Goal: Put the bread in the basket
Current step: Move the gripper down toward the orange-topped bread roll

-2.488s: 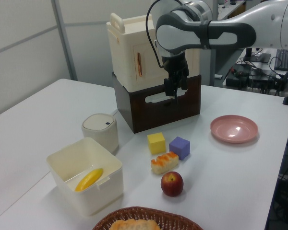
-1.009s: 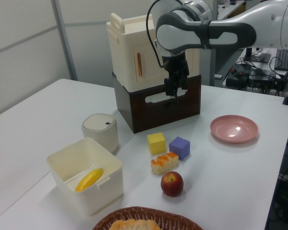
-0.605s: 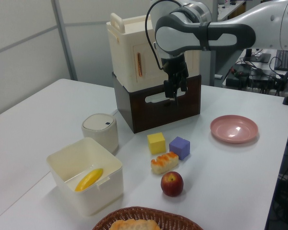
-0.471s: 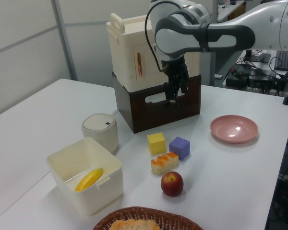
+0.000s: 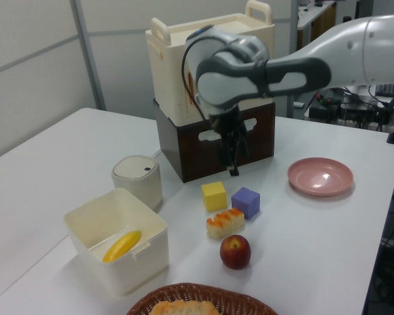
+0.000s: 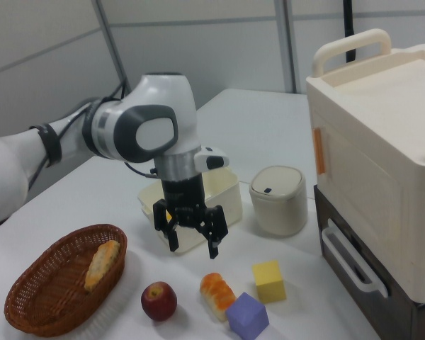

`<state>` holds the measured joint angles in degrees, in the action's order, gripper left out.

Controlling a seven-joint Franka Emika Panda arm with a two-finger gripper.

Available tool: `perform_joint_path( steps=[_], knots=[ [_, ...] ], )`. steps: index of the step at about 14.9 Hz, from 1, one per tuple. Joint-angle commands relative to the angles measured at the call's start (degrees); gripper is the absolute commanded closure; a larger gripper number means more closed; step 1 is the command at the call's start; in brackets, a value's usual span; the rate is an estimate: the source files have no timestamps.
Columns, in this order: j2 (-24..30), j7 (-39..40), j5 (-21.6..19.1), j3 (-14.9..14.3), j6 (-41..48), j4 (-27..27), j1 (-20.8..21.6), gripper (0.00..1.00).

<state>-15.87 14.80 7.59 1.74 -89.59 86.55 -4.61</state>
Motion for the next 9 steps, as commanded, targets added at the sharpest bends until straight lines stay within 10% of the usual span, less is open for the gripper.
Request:
perform_joint_path(
  steps=[1,9],
  knots=[
    [-3.2,2.7,-0.3,-0.5,-1.5,0.3,2.8,0.0],
    [-10.8,3.5,-0.1,-0.6,-12.9,0.4,5.1,0.0]
  ],
)
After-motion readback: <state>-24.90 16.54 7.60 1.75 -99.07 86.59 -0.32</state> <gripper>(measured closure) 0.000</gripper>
